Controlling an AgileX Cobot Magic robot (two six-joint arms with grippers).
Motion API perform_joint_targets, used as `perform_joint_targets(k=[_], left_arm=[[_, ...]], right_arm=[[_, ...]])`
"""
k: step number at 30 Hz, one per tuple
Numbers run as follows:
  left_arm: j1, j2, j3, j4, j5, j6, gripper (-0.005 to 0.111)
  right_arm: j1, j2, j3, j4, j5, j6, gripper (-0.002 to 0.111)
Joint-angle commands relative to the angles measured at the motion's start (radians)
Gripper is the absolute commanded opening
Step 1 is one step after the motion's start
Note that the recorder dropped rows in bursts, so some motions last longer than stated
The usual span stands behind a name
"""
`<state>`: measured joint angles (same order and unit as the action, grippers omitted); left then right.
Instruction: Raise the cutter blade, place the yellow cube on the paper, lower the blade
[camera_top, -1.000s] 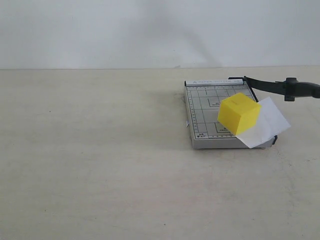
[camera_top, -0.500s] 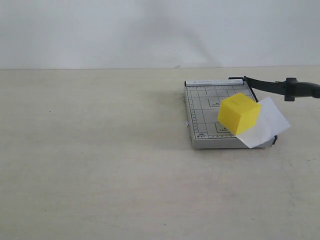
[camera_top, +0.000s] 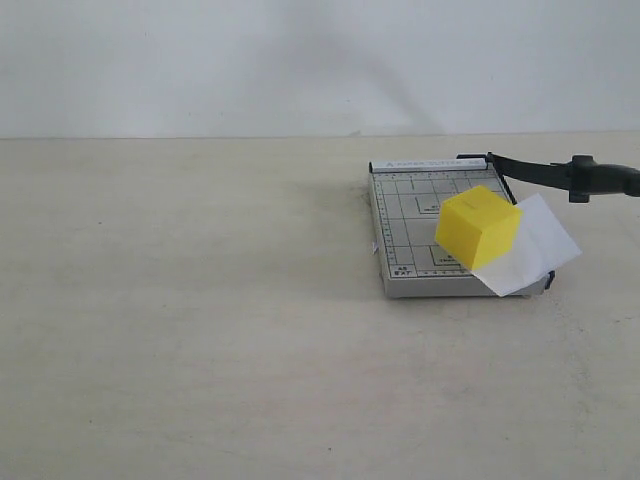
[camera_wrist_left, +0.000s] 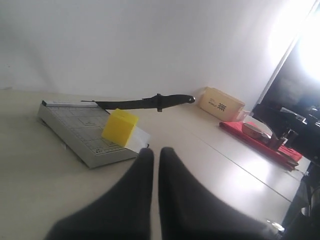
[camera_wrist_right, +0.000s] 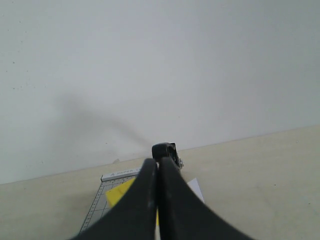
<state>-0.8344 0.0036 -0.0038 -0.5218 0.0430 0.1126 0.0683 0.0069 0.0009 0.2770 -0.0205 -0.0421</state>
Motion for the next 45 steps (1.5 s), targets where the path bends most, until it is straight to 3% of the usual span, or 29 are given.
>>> perform_joint_targets(k=[1,10,17,34,40,45], left_arm=[[-0.001,-0.004,0.004,0.194,-0.017,-0.192,0.004],[-0.001,-0.004,0.004,0.242,-0.006,-0.216,0.004],[-0.001,-0.004,0.004,0.081,-0.003,0.035,0.004],[-0.001,-0.004,0.004,0.1,-0.009,0.008,0.004],[0.076,-0.004,0.004,0.107,-0.002,0.012,0.004],[0.15,-0.004,0.004,0.294,0.052,0.012,0.004]], right_arm=[[0.001,-0.007,-0.001,0.001,-0.007,-0.003,0.0],[0.001,-0.007,-0.001,0.001,-0.007,-0.003,0.0],[0.001,-0.007,-0.001,0.001,-0.007,-0.003,0.0],[0.001,-0.007,-0.001,0.001,-0.007,-0.003,0.0],[0.001,-0.007,-0.001,0.001,-0.007,-0.003,0.0],[0.001,-0.007,-0.001,0.001,-0.007,-0.003,0.0]])
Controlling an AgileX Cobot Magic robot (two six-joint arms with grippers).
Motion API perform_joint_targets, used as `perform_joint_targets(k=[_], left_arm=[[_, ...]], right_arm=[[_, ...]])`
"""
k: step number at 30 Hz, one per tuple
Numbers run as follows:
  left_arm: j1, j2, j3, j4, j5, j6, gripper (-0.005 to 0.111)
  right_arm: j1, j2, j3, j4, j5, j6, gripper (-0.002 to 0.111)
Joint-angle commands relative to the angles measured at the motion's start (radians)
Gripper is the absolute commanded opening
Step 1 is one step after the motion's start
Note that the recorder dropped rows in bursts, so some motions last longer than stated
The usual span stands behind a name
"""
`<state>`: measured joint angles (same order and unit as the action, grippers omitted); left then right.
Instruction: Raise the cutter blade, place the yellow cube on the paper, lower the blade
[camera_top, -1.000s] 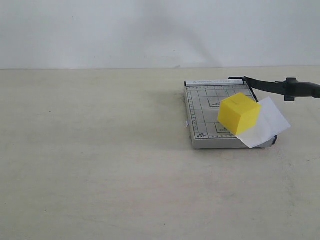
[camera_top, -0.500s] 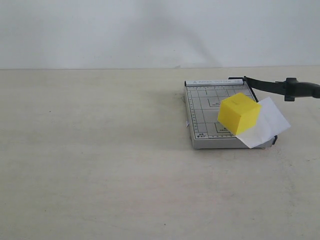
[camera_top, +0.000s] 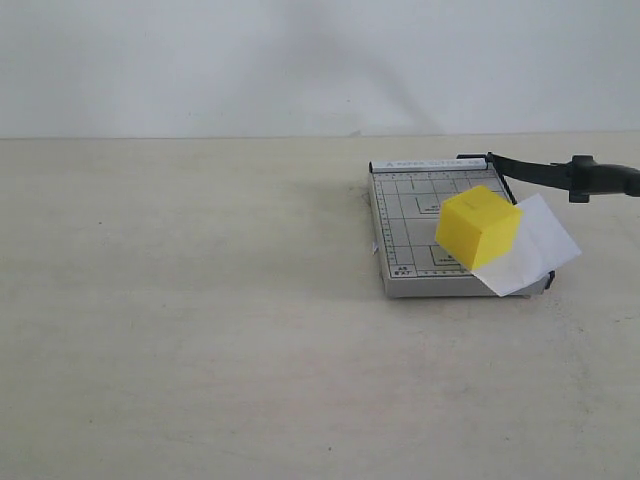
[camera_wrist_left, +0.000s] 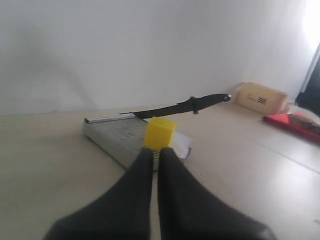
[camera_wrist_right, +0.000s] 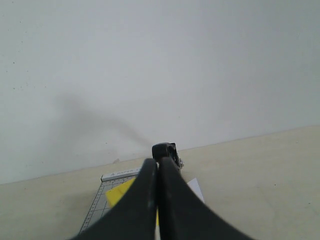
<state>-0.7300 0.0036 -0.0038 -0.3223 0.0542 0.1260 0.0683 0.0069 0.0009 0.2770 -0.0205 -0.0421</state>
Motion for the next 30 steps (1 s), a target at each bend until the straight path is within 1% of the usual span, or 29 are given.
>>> perform_joint_targets(k=[1,4,5,6,7,9,10,12,21,23,25,27,30], left_arm=[[0.059,-0.004,0.004,0.094,0.052,-0.001,0.004],[0.119,-0.004,0.004,0.119,0.056,-0.001,0.004],[0.16,-0.004,0.004,0.136,0.048,-0.001,0.004],[0.173,-0.004,0.004,0.14,0.047,-0.001,0.004],[0.2,-0.004,0.004,0.17,0.047,-0.001,0.004],[0.221,-0.004,0.004,0.185,0.049,-0.001,0.004],[0.221,-0.004,0.004,0.211,0.051,-0.001,0.004],[0.221,-0.004,0.004,0.336,0.051,-0.001,0.004],[0.228,-0.004,0.004,0.338,0.051,-0.001,0.004],[0.254,-0.004,0.004,0.338,0.056,-0.001,0.004],[0.314,-0.004,0.004,0.338,0.063,-0.001,0.004],[0.347,-0.004,0.004,0.338,0.063,-0.009,0.004],[0.381,-0.004,0.004,0.338,0.061,-0.071,0.004]], right_arm=[[0.001,-0.007,-0.001,0.001,-0.007,-0.003,0.0],[0.001,-0.007,-0.001,0.001,-0.007,-0.005,0.0],[0.001,-0.007,-0.001,0.001,-0.007,-0.005,0.0],[0.001,-0.007,-0.001,0.001,-0.007,-0.005,0.0],[0.001,-0.007,-0.001,0.001,-0.007,-0.003,0.0],[0.001,-0.007,-0.001,0.001,-0.007,-0.003,0.0],[0.001,-0.007,-0.001,0.001,-0.007,-0.003,0.0],[0.001,-0.007,-0.001,0.001,-0.007,-0.003,0.0],[0.001,-0.007,-0.001,0.001,-0.007,-0.003,0.0],[0.001,-0.007,-0.001,0.001,-0.007,-0.003,0.0],[0.001,-0.007,-0.001,0.001,-0.007,-0.003,0.0],[0.001,-0.007,-0.001,0.001,-0.007,-0.003,0.0],[0.001,-0.007,-0.001,0.001,-0.007,-0.003,0.0]])
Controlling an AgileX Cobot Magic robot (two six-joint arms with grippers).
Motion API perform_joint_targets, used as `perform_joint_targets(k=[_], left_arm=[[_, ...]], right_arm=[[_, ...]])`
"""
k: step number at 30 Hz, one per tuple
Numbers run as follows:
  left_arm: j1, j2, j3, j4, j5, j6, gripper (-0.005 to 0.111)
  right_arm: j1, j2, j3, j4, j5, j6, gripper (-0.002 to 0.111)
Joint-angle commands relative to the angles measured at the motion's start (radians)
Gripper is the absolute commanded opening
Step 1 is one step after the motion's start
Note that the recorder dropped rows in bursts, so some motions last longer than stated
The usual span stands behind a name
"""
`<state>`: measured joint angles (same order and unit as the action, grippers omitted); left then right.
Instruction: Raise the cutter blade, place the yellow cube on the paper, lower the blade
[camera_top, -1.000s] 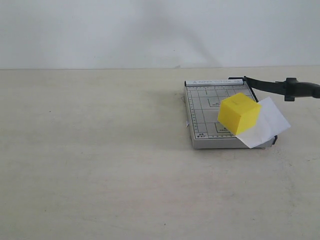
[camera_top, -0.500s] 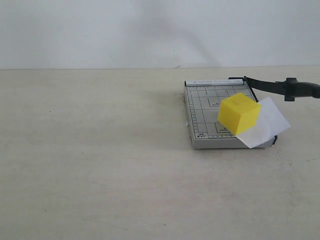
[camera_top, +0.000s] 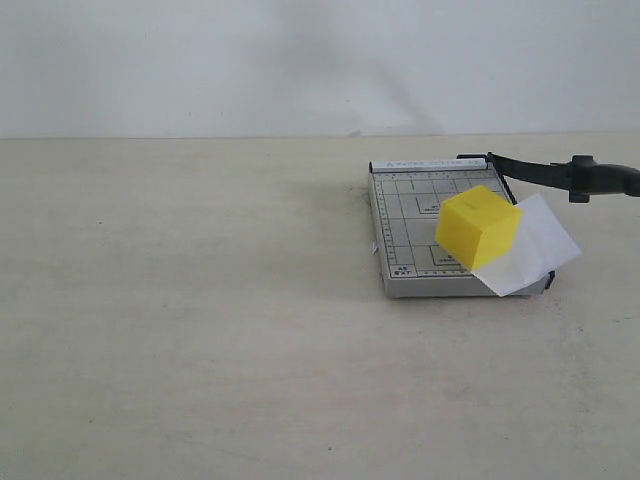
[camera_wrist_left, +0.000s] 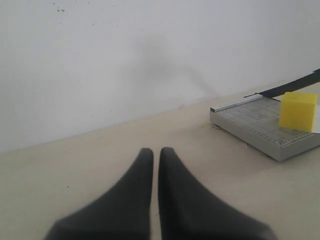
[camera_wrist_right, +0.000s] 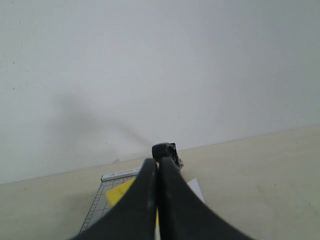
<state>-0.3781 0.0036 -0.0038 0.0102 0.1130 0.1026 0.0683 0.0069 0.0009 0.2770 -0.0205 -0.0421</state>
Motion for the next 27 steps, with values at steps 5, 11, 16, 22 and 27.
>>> perform_joint_targets(k=[5,11,16,22,27], left_arm=[[0.09,-0.004,0.004,0.001,0.001,-0.057,0.004],[0.134,-0.004,0.004,-0.04,0.001,-0.035,0.004],[0.168,-0.004,0.004,-0.04,0.001,-0.035,0.004],[0.179,-0.004,0.004,-0.04,0.001,-0.035,0.004],[0.179,-0.004,0.004,-0.04,0.001,-0.035,0.004]], right_arm=[[0.001,-0.007,-0.001,0.001,-0.007,-0.003,0.0],[0.001,-0.007,-0.001,0.001,-0.007,-0.003,0.0],[0.001,-0.007,-0.001,0.001,-0.007,-0.003,0.0],[0.001,-0.007,-0.001,0.001,-0.007,-0.003,0.0],[0.001,-0.007,-0.001,0.001,-0.007,-0.003,0.0]])
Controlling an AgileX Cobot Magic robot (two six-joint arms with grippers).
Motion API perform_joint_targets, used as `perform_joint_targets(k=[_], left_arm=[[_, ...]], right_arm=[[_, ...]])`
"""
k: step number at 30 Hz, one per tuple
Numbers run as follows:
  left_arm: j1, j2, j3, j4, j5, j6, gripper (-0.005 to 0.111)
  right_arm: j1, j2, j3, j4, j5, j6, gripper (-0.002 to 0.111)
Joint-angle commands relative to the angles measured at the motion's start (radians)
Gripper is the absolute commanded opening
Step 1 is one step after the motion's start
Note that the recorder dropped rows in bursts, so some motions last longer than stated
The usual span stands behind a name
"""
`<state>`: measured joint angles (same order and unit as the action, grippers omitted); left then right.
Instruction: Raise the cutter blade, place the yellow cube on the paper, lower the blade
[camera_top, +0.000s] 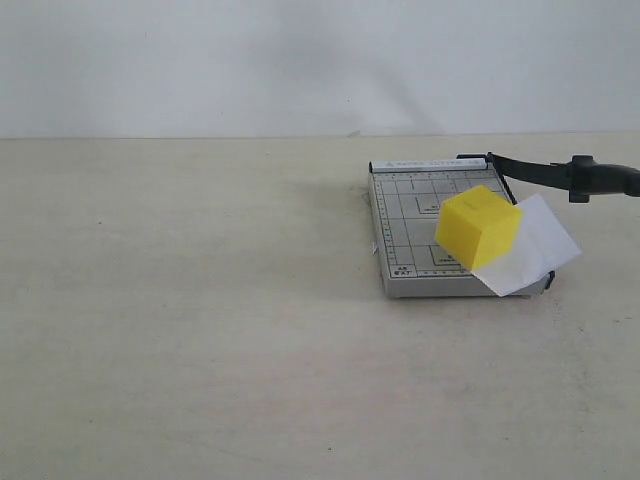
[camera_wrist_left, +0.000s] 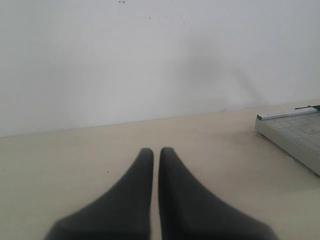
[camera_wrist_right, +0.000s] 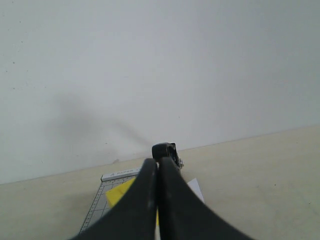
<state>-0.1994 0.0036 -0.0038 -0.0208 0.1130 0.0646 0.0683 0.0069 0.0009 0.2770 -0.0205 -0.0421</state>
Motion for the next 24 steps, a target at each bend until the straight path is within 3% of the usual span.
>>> perform_joint_targets(k=[1,24], left_arm=[[0.001,-0.004,0.004,-0.009,0.001,0.003,0.004],[0.001,-0.004,0.004,-0.009,0.001,0.003,0.004]], right_arm=[[0.001,-0.007,-0.001,0.001,-0.007,-0.003,0.0],[0.001,-0.007,-0.001,0.001,-0.051,-0.003,0.0]])
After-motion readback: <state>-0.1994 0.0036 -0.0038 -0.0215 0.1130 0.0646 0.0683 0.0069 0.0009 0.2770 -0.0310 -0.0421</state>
